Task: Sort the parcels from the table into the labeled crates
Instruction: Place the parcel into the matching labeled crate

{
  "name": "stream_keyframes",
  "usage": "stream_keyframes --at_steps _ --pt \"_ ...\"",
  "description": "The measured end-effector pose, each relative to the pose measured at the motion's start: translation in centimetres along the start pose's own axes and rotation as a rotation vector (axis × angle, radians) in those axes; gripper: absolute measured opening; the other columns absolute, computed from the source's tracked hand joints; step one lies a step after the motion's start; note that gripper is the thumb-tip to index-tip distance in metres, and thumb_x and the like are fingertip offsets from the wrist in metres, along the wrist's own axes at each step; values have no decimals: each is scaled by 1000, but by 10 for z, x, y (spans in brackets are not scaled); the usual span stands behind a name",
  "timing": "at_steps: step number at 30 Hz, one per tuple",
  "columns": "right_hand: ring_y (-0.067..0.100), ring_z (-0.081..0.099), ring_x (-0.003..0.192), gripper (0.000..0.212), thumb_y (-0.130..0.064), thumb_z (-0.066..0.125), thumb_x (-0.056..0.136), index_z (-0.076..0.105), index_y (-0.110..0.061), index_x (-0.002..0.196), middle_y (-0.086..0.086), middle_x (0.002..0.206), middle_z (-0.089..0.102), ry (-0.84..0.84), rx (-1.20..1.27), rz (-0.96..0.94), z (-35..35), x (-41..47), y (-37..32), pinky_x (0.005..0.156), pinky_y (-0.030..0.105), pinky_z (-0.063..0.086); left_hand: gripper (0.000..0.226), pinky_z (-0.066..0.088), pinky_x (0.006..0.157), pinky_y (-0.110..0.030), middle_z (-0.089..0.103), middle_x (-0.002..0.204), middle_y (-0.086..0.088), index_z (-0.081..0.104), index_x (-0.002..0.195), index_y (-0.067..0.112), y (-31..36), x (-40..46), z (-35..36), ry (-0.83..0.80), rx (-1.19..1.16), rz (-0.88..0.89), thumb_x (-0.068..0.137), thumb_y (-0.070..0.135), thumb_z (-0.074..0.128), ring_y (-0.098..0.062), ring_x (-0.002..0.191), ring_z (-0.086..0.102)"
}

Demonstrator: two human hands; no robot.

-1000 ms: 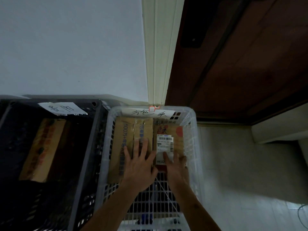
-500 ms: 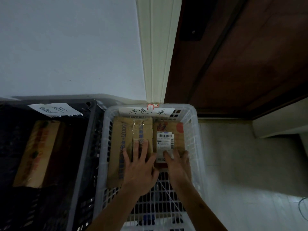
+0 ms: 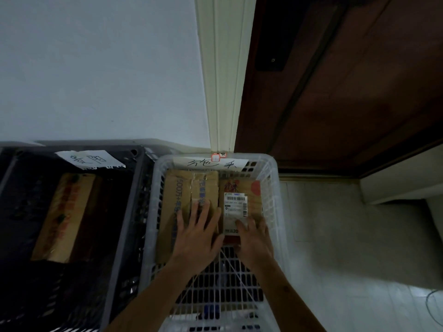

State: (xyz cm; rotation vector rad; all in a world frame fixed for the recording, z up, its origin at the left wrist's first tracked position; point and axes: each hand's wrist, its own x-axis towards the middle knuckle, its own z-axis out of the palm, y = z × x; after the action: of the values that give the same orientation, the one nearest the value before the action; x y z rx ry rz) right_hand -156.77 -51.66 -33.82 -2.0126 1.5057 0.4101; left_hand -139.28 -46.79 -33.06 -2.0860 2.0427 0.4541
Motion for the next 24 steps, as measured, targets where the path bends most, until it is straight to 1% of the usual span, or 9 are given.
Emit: stream_keyframes --at_steps 4,7,9,12,16,18,20,21,24 --pt "32 17 152 70 -41 61 94 27 -27 154 7 164 21 11 141 28 -13 -10 -1 121 51 30 77 -9 120 -57 -13 167 -5 -6 160 22 1 -6 -28 -84 -70 -46 94 62 -1 -28 154 -13" --pt "26 33 144 61 -34 58 97 32 -23 151 7 159 32 50 156 19 -36 -14 -7 115 44 40 84 -7 121 -55 -2 169 -7 -3 160 19 2 -9 -46 -99 -52 -64 88 62 -10 -27 155 -3" --pt "24 37 140 58 -33 56 99 32 -20 151 8 161 27 64 156 7 -55 -17 -13 111 42 44 91 -3 123 -56 2 168 -7 1 160 17 2 -10 -63 -101 -37 -75 82 62 -15 -26 155 -1" --pt "25 32 145 61 -29 51 102 24 -18 156 7 170 4 76 149 -48 -80 -25 -18 112 44 44 75 2 124 -55 6 168 -8 4 160 14 10 -17 -93 -91 -16 -82 97 55 4 -26 155 2" --pt "32 31 149 62 -29 48 103 21 -17 158 17 166 19 87 105 -81 -116 -43 -26 111 45 44 67 6 124 -53 8 168 -5 4 160 15 19 -35 -129 2 -21 -108 105 50 22 -23 155 3" --pt "32 39 144 54 -28 48 103 32 -17 153 17 159 35 103 88 -119 -137 -59 -30 107 44 47 65 8 124 -51 12 167 -4 9 159 16 25 -50 -149 72 -47 -141 105 49 24 -23 155 5" --pt "28 53 128 43 -27 49 101 45 -16 143 13 143 53 140 68 -165 -160 -75 -36 99 43 52 64 8 124 -49 15 166 -4 12 158 16 31 -64 -171 120 -63 -160 105 48 26 -21 155 6" --pt "27 55 124 43 -26 49 101 47 -15 142 13 140 55 151 55 -184 -172 -87 -39 98 42 52 65 7 124 -49 14 167 -4 12 158 16 34 -73 -183 129 -68 -173 105 49 26 -21 155 5" --pt "29 46 132 51 -28 49 102 39 -11 149 14 145 49 216 -36 -269 -215 -127 -55 109 44 43 69 7 124 -52 9 168 -4 6 159 16 41 -103 -226 159 -36 -208 104 53 24 -22 155 4"
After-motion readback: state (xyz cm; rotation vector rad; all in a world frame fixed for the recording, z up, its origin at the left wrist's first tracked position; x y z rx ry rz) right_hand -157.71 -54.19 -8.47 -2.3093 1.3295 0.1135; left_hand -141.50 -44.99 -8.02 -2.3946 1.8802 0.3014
